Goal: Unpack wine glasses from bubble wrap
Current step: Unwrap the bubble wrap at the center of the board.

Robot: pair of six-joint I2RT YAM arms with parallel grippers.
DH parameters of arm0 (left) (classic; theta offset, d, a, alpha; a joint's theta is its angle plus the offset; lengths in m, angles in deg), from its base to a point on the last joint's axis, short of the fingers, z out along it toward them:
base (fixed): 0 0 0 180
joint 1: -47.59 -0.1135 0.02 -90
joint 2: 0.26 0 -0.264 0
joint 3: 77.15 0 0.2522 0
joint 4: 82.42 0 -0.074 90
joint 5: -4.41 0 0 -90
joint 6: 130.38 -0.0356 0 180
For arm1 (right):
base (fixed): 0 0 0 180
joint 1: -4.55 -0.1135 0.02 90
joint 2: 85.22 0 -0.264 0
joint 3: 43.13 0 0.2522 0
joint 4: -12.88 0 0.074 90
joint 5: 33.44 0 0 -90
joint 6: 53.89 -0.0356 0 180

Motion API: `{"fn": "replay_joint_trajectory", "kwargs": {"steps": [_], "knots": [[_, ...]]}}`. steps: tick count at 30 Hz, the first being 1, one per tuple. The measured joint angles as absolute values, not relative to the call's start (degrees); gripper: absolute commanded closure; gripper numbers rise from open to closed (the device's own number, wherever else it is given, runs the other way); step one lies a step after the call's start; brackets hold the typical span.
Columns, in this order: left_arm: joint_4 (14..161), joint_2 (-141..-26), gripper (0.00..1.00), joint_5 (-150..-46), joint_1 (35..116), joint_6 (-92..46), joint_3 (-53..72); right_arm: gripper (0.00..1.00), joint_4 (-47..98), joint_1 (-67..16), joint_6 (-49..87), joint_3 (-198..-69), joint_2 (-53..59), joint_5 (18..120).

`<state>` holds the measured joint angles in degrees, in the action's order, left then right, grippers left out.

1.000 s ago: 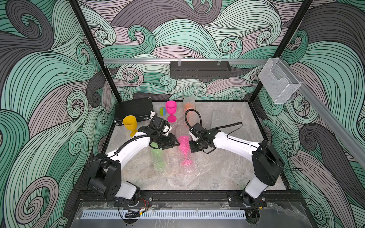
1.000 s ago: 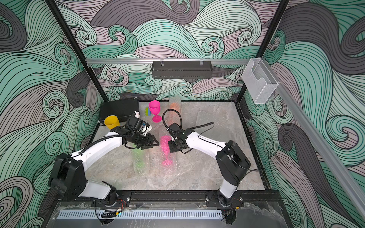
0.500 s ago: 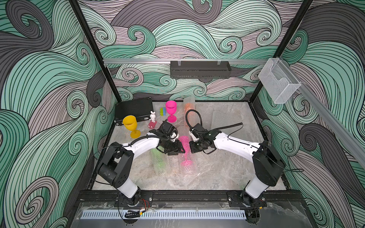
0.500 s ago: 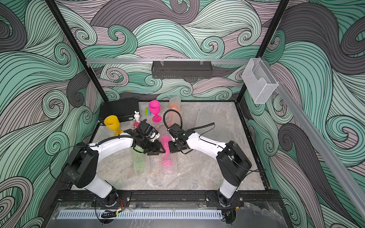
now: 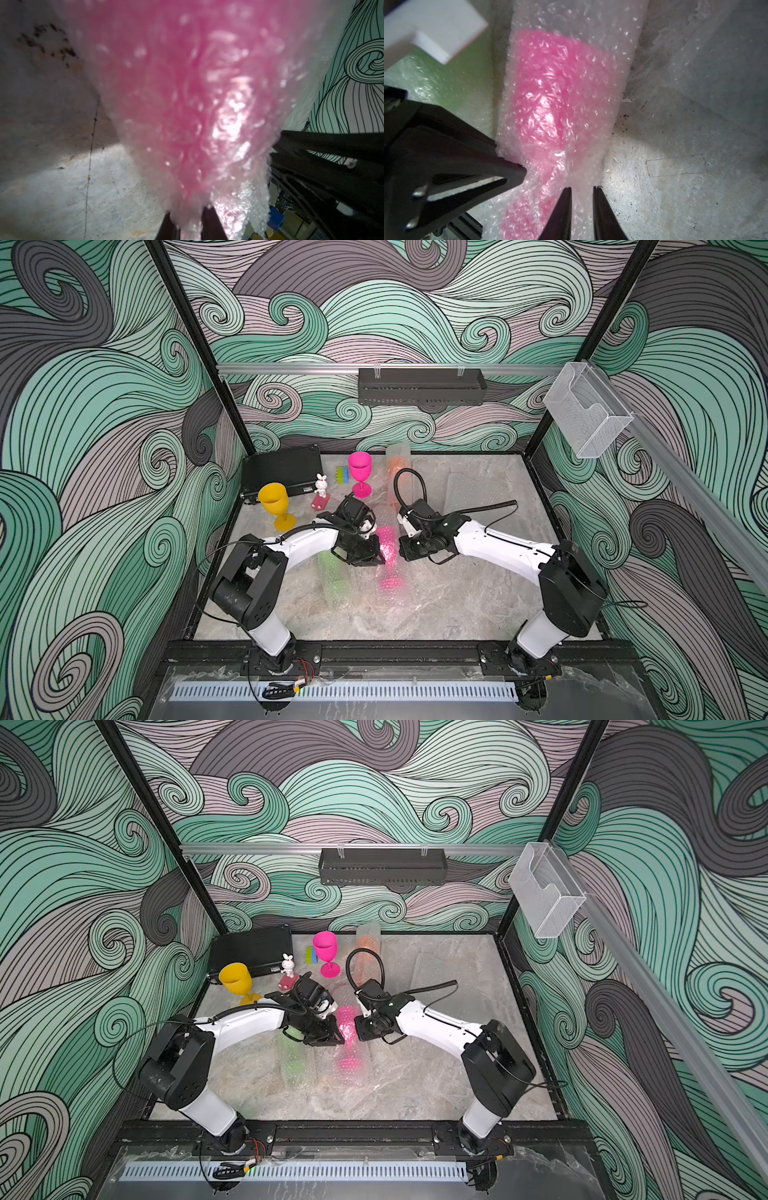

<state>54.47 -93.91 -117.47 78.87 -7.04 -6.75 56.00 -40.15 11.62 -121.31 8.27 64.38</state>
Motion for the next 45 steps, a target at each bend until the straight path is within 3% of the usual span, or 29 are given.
{"fn": "replay_joint_trajectory", "kwargs": {"steps": [6, 10, 23, 37, 45], "knots": [[53.97, -93.8, 0.97, -117.29, 79.07, -6.51, -4.85, 0.58, 55.87, -40.18, 12.13, -120.85, 3.59, 64.05], [53.84, -93.8, 0.97, -117.18, 79.49, -6.23, -4.13, 0.57, 55.5, -40.61, 12.56, -120.7, 3.0, 63.81], [53.38, -93.78, 1.0, -117.01, 80.16, -6.08, -3.21, 0.64, 55.96, -41.84, 12.56, -118.97, 7.07, 57.95], [53.4, -93.78, 1.0, -117.01, 80.51, -6.1, -3.21, 0.59, 54.97, -41.88, 13.22, -120.68, 12.38, 56.51], [53.4, -93.78, 1.0, -117.14, 80.56, -6.43, -3.21, 0.64, 54.71, -40.88, 13.92, -121.99, 12.53, 56.29]]}}
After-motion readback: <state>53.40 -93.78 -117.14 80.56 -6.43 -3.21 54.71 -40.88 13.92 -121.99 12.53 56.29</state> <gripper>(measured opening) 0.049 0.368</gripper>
